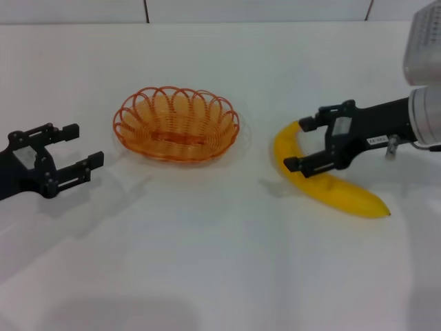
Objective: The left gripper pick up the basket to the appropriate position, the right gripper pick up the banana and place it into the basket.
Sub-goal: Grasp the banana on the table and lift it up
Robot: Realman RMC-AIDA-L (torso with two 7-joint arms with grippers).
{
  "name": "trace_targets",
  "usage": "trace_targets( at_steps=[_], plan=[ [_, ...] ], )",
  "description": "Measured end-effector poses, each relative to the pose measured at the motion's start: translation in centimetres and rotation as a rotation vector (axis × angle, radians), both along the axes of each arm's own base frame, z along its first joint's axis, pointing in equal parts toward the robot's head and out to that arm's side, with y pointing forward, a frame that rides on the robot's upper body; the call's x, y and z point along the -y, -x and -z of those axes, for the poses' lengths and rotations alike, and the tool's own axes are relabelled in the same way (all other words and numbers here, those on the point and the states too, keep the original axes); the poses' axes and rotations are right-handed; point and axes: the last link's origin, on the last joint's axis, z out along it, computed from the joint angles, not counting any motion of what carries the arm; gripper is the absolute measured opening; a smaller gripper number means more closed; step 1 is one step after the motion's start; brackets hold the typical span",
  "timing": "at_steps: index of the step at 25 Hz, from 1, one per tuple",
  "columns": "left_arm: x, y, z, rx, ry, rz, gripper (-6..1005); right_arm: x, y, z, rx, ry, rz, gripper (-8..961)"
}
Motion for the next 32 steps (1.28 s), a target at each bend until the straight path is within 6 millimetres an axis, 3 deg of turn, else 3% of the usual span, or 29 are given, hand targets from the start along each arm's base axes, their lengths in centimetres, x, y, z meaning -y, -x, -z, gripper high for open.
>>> trace_targets(
  at_steps=[5,11,32],
  plan=[
    [0.6,0.7,0.1,-0.012,-0.002,-0.016,688,1.1,1.0,0.1,0.134,0.030,0.061,894],
    [0.7,0.8,0.3,-0.011,-0.003,-0.018,688,1.0,0.6,0.8,0.224,0.053,0.109,890],
    [0.6,0.8,0.5,-0.019,-0.004,-0.017,689,-0.5,-1.4,3.0,0.280,0.061,0.175,878]
  ],
)
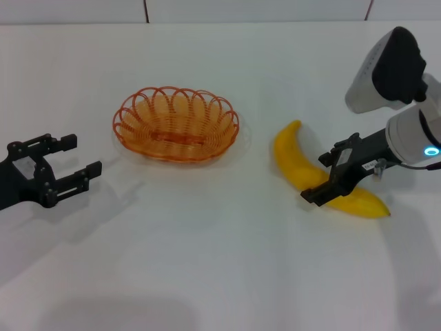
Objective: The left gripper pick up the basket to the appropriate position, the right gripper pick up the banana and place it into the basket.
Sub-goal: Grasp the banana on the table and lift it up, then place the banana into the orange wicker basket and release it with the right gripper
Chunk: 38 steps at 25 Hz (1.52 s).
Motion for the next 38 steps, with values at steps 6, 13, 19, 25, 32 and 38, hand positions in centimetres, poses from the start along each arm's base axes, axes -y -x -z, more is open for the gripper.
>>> trace_targets(
  at_steps=[6,13,19,25,32,38],
  plan=[
    [0.0,0.0,0.0,0.000,0.000,0.001,689,0.0,0.0,0.1,-0.004,0.001,0.002,874],
    [0.0,-0.1,0.0,0.001,0.000,0.002,689,-0.2,0.2,-0.2,-0.017,-0.015,0.003,682],
    [0.0,-0.1,0.0,0.001,0.000,0.002,689,-0.4,0.3,-1.7,-0.031,-0.070,-0.010,476],
    [-0.1,0.0,-0.1,0.003,-0.005,0.000,689,-0.5,3.0,-2.8,-0.113,-0.116,-0.112,485],
    [-0.1,0.0,-0.1,0.001,-0.007,0.002,689,-1.5,8.4,0.0,-0.161,-0.065,-0.297,495],
    [-0.2,-0.3,0.3,0.006,0.000,0.012,689,-2.7,12.1,3.5,-0.152,-0.043,-0.379,504]
  ],
)
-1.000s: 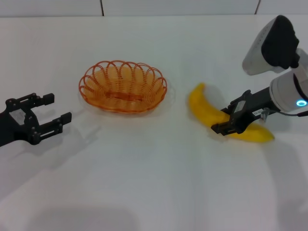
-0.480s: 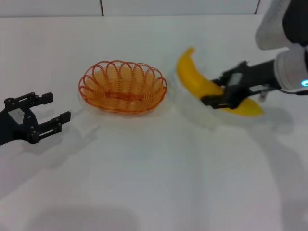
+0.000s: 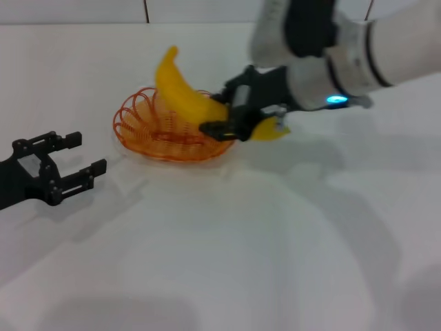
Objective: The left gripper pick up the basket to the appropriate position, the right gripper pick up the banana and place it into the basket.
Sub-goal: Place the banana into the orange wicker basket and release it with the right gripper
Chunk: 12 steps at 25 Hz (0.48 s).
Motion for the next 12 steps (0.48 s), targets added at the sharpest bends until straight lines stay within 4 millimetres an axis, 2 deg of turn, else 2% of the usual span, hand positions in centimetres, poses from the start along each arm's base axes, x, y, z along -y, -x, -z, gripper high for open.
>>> trace_targets(
  at_steps=[9,12],
  plan=[
    [-0.4,-0.5,0.8,0.011,0.017,0.018,688,-1.4,1.3,4.0,0.051,-0.026,-0.032,517],
    [-0.4,-0.6,0.8,0.012,0.015,0.019,688,-1.3,1.3,4.5,0.059,-0.033,-0.046,522]
  ],
)
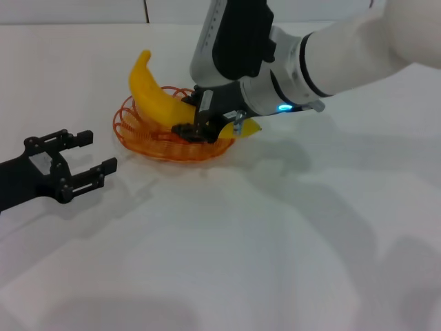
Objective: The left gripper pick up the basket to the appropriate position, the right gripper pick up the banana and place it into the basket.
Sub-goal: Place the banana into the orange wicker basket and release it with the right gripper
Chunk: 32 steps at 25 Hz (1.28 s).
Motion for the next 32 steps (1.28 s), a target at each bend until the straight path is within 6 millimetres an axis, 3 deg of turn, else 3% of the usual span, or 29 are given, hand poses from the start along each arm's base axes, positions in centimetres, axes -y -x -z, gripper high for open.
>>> trace_targets(
  at_steps=[13,19,23,32],
  plan=[
    [-0.2,-0.1,-0.1,0.003,-0.005,-0.001,689,0.1,-0.4,1.0,-0.012,-0.033,-0.023,541],
    [0.0,0.1,-0.1,0.005,-0.008,-0.005,689,0.6,-0.9,0.2,-0.097,-0.041,-0.010,805],
    [0.0,0.1,-0.1,0.007,-0.009,-0.006,689,1.5,-2.8,-1.8,-0.206,-0.031,-0.008,905],
    [0.2,0.5,0.0,0.009,-0.024,-0.020,689,3.0,-8.9,-6.2,-0.428,0.002,0.058,905]
  ],
)
